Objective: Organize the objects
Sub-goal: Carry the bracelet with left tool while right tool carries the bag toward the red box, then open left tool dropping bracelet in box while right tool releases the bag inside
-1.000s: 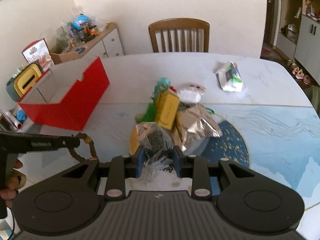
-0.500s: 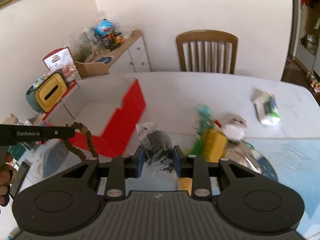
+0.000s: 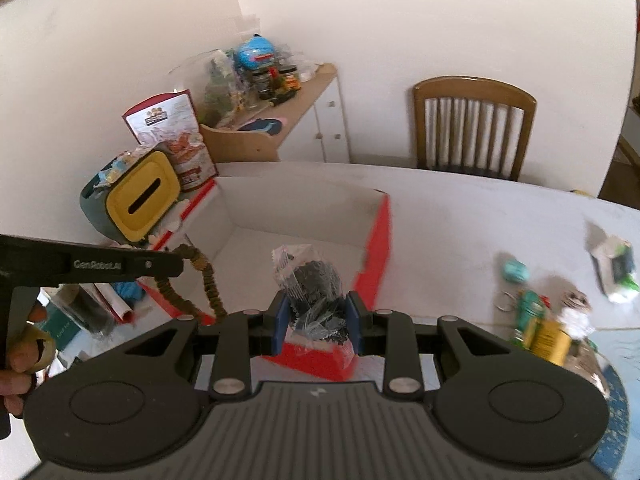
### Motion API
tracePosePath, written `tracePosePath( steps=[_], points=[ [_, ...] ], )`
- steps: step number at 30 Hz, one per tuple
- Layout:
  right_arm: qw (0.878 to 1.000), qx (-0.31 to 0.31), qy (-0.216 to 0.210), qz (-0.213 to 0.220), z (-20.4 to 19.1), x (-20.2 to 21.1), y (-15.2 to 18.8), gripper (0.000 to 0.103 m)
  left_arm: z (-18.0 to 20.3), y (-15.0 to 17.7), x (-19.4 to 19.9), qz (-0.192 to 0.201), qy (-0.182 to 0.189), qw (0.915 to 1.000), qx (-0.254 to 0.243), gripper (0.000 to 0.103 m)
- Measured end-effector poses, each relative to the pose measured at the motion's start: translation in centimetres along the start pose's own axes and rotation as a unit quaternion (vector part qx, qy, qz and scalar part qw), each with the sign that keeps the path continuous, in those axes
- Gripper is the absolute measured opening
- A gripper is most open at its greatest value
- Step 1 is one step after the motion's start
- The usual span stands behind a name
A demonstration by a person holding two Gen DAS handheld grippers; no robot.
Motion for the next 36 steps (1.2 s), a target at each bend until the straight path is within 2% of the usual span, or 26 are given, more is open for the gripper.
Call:
tracePosePath(
  steps=[5, 9, 11, 13, 18, 23, 29, 34, 36],
  points=[
    [1.0, 0.016, 0.006, -0.003, -2.6, -3.3, -1.0, 0.03, -1.8, -1.6, -1.8, 0.003, -0.014, 0.9998, -0.014, 0.006],
    [0.999, 0.022, 0.018, -0.027, -3.3, -7.2, -1.1, 0.03, -2.6, -2.1, -4.2, -0.008, -0.021, 0.9994, -0.028, 0.006],
    [0.999, 0.021, 0.019, -0.046, -3.3, -9.1, -0.7, 0.03, -3.2, -1.9, -5.6, -0.018, -0.034, 0.9985, -0.039, 0.006],
    [0.997, 0.024, 0.031, -0.06, -3.1, -10.8, -0.3, 0.03, -3.8, -1.5, -7.0, -0.037, -0.031, 0.998, -0.041, 0.006],
    [0.995, 0.03, 0.031, -0.095, -3.3, -13.9, 0.8, 0.03, -4.9, -0.7, -10.4, -0.07, -0.041, 0.9952, -0.055, 0.006],
    [0.993, 0.045, 0.036, -0.107, -3.3, -15.1, 1.3, 0.03, -5.0, 0.3, -12.9, -0.104, -0.049, 0.9897, -0.084, 0.006],
    [0.992, 0.035, 0.028, -0.116, -2.6, -15.5, 1.7, 0.03, -5.6, 1.7, -14.8, -0.142, -0.053, 0.9847, -0.086, 0.008],
    [0.993, 0.03, 0.022, -0.111, -2.5, -15.3, 1.7, 0.03, -5.8, 2.3, -15.6, -0.162, -0.058, 0.9809, -0.09, 0.019],
    [0.994, 0.026, 0.018, -0.108, -2.5, -14.9, 1.6, 0.03, -5.9, 2.6, -15.8, -0.168, -0.062, 0.9797, -0.09, 0.02]
  ],
)
Point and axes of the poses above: each gripper's, at about its wrist camera, not at the fingertips, and x roughly against the way its jaws point, z to its right, y to its underside, the point moved 8 cm from there along -x, roughly the way its jaws point, and after that the axes turned 2 degrees about y, right-handed, at the moved point
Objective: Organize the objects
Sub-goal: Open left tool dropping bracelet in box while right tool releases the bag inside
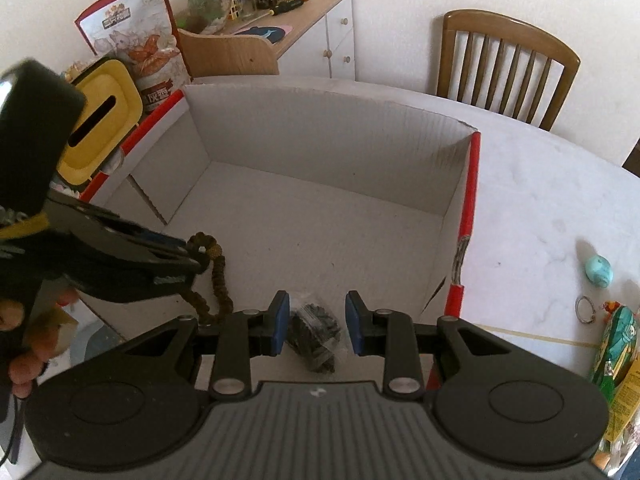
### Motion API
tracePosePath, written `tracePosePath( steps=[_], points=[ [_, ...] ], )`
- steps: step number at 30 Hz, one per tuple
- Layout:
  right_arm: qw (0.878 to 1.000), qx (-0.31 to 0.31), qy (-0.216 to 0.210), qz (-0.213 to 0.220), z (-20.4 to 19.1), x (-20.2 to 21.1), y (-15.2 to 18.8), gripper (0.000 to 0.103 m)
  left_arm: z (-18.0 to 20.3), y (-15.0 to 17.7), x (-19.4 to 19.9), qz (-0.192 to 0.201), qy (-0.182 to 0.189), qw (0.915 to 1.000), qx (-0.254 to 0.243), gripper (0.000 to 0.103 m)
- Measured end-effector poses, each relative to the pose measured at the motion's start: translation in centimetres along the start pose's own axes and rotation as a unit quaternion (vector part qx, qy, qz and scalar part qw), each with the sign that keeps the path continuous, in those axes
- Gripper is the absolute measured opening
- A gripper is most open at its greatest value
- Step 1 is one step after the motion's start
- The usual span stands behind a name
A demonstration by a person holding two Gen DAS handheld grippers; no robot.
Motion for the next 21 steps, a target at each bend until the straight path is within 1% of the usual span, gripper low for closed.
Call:
tracePosePath(
  steps=[3, 5, 7, 8, 10, 13, 17, 18, 19, 21],
  points=[
    [1.0, -0.002, -0.003, 0.009, 0.0, 0.7, -0.1, 0.03, 0.0, 0.1, 0.3, 0.002, 0.009, 0.9999, 0.005, 0.024],
    [1.0, -0.003, -0.009, 0.015, 0.1, 1.3, -0.2, 0.03, 0.0, 0.1, 0.7, 0.004, 0.013, 0.9998, 0.011, 0.032],
    [1.0, -0.009, -0.011, 0.021, 0.2, 1.9, -0.2, 0.03, 0.1, 0.1, 1.3, 0.013, 0.015, 0.9997, 0.012, 0.049],
    [1.0, -0.012, -0.014, 0.022, 0.2, 2.2, -0.2, 0.03, 0.1, 0.1, 1.7, 0.019, 0.015, 0.9997, 0.011, 0.051],
    [1.0, -0.015, -0.014, 0.024, 0.4, 2.6, -0.2, 0.03, 0.3, 0.1, 2.3, 0.029, 0.016, 0.9994, 0.01, 0.052],
    [0.999, -0.022, -0.018, 0.028, 0.5, 3.7, 0.0, 0.03, 0.6, 0.2, 3.5, 0.04, 0.029, 0.9986, 0.018, 0.052],
    [0.999, -0.025, -0.015, 0.045, 0.8, 5.4, -0.1, 0.031, 1.1, 0.0, 5.2, 0.061, 0.038, 0.9972, 0.019, 0.052],
    [0.998, -0.028, -0.016, 0.049, 1.0, 5.8, 0.0, 0.035, 1.4, 0.0, 5.8, 0.068, 0.044, 0.9965, 0.018, 0.052],
    [0.998, -0.03, -0.015, 0.054, 1.1, 6.4, 0.0, 0.043, 1.7, 0.0, 6.3, 0.072, 0.048, 0.9961, 0.017, 0.052],
    [0.997, -0.028, -0.015, 0.064, 1.3, 7.3, 0.2, 0.05, 2.2, 0.1, 7.4, 0.082, 0.05, 0.9952, 0.015, 0.053]
  ],
)
Point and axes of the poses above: each gripper's, at about its wrist camera, not at the fingertips, and x roughly against the way its jaws point, z to its right, y to its underside, the point moved 8 cm from there along -x, roughly the way its jaws point, and after that the axes turned 2 degrees about y, right-handed, at the moved point
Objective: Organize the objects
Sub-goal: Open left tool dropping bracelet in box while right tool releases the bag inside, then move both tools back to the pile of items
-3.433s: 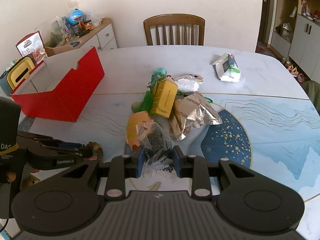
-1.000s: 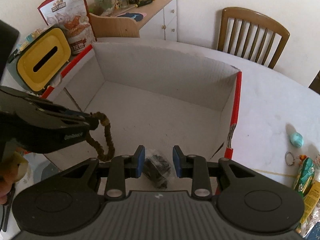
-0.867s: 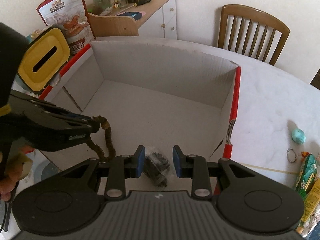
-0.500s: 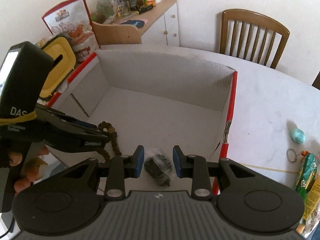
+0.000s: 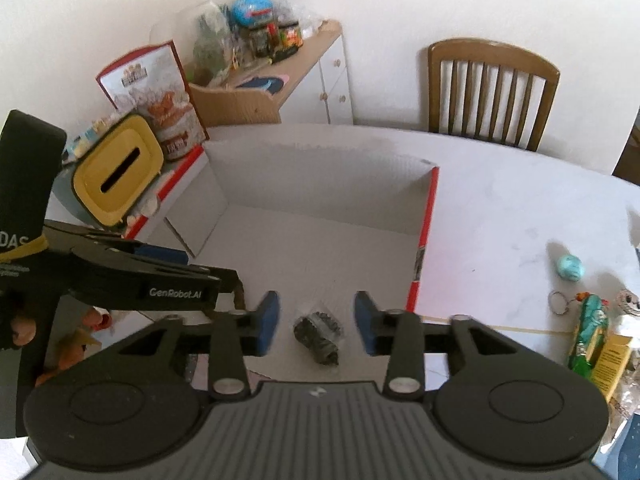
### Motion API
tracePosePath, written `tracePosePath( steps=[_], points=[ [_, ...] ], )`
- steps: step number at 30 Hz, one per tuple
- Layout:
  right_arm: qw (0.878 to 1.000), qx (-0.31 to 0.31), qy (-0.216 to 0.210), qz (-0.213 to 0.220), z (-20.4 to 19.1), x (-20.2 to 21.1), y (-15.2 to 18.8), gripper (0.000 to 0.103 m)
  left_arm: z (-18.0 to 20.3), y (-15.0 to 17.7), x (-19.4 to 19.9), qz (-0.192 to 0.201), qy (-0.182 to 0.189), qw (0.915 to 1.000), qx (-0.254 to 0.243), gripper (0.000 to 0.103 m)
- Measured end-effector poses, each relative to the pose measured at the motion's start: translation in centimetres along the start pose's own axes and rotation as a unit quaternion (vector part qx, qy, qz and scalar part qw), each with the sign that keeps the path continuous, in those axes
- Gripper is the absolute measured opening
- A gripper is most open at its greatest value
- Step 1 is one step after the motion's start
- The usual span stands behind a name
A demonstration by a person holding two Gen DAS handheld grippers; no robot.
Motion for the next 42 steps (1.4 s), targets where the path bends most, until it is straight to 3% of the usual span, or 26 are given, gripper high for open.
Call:
tracePosePath(
  steps=[11, 14, 16, 22, 30, 33, 42],
  points=[
    [0.999, -0.011, -0.015, 0.031, 1.7, 5.4, 1.3, 0.053, 3.8, 0.4, 4.0, 0.041, 0.002, 0.9989, -0.024, 0.058],
    [0.999, -0.009, -0.016, 0.041, 2.6, 6.9, 2.0, 0.053, 5.1, 0.9, 5.3, 0.051, 0.004, 0.9983, -0.026, 0.065],
    [0.999, -0.012, -0.015, 0.05, 3.3, 7.8, 2.3, 0.062, 6.3, 1.1, 6.2, 0.06, 0.005, 0.9977, -0.032, 0.071],
    [0.998, -0.02, -0.024, 0.061, 5.8, 10.3, 3.5, 0.067, 9.8, 2.1, 7.8, 0.074, 0.011, 0.9965, -0.037, 0.077],
    [0.996, -0.028, -0.022, 0.078, 10.2, 13.4, 5.7, 0.073, 14.7, 3.2, 8.8, 0.087, 0.015, 0.995, -0.047, 0.094],
    [0.996, -0.026, -0.017, 0.083, 12.0, 14.4, 7.0, 0.081, 16.8, 3.7, 9.0, 0.09, 0.017, 0.9945, -0.051, 0.099],
    [0.996, -0.04, 0.001, 0.083, 18.6, 16.6, 10.2, 0.083, 22.4, 4.8, 9.1, 0.109, 0.025, 0.9911, -0.071, 0.103]
  ],
)
Point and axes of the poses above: each gripper's, at about its wrist camera, not at the fingertips, and x roughly against the way its jaws point, z to its right, y to its underside, the point moved 8 cm from there along -x, roughly the way its jaws point, and after that the axes turned 2 degrees about y, right-handed, at the moved point
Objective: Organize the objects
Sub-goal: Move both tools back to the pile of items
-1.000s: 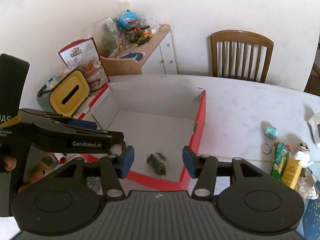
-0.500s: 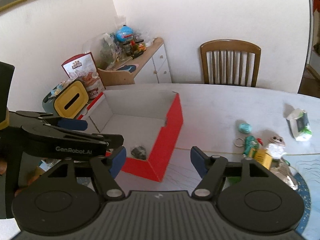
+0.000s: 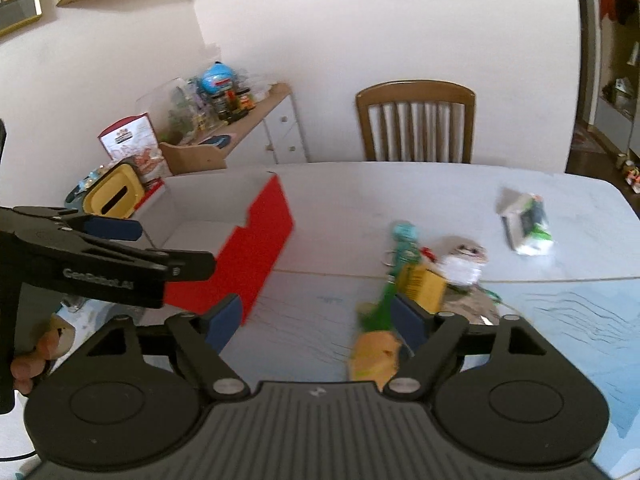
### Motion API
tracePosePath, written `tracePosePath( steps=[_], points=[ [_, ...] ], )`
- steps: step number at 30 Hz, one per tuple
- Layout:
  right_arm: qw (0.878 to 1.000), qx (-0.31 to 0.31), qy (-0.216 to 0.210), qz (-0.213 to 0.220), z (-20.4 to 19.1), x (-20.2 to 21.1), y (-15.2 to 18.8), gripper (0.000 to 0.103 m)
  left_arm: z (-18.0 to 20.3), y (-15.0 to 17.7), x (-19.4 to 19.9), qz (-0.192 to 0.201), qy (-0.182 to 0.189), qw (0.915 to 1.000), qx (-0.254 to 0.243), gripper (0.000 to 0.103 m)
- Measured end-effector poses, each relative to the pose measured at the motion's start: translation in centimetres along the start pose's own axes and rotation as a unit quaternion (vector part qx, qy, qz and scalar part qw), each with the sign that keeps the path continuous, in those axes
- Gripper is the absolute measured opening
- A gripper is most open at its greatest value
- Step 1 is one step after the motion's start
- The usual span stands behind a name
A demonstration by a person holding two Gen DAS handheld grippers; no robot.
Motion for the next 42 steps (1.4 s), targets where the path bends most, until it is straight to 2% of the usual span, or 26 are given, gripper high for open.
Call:
tracePosePath(
  steps=[7, 11, 21, 23, 28, 31, 36, 42],
  points=[
    [1.0, -0.008, 0.017, 0.0, 4.5, 0.9, 1.7, 0.084, 3.3, 1.5, -1.8, -0.006, 0.017, 0.9998, 0.011, 0.103],
    [1.0, -0.003, 0.029, 0.002, 6.3, 0.9, 2.4, 0.084, 4.8, 2.2, -2.7, -0.005, 0.014, 0.9996, 0.023, 0.103],
    [0.999, -0.003, 0.053, -0.01, 10.6, -1.0, 3.4, 0.084, 9.1, 3.8, -5.1, -0.022, 0.042, 0.9986, 0.024, 0.103],
    [0.998, 0.005, 0.055, -0.016, 11.3, -1.8, 3.4, 0.084, 9.5, 4.1, -5.9, -0.029, 0.042, 0.9983, 0.027, 0.103],
    [0.998, 0.013, 0.054, -0.032, 12.6, -3.9, 3.6, 0.084, 9.9, 4.9, -7.9, -0.037, 0.005, 0.999, 0.024, 0.103],
    [0.997, 0.024, 0.053, -0.043, 13.1, -5.5, 3.7, 0.084, 10.0, 5.6, -9.0, -0.048, -0.002, 0.9985, 0.025, 0.103],
    [0.995, 0.041, 0.043, -0.084, 13.7, -9.0, 4.0, 0.084, 10.4, 6.5, -10.9, -0.066, 0.001, 0.9975, 0.024, 0.103],
    [0.991, 0.06, 0.038, -0.113, 14.2, -12.1, 4.4, 0.084, 10.4, 7.2, -12.8, -0.083, 0.004, 0.9961, 0.029, 0.103]
  ],
)
Point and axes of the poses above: each gripper's, at about its wrist camera, not at the fingertips, and x roughly against the way its jaws point, z to its right, y to its underside, the point moved 8 cm from there along -x, roughly the way its jaws point, and after that the axes turned 2 degrees about y, right-handed, at the moved point
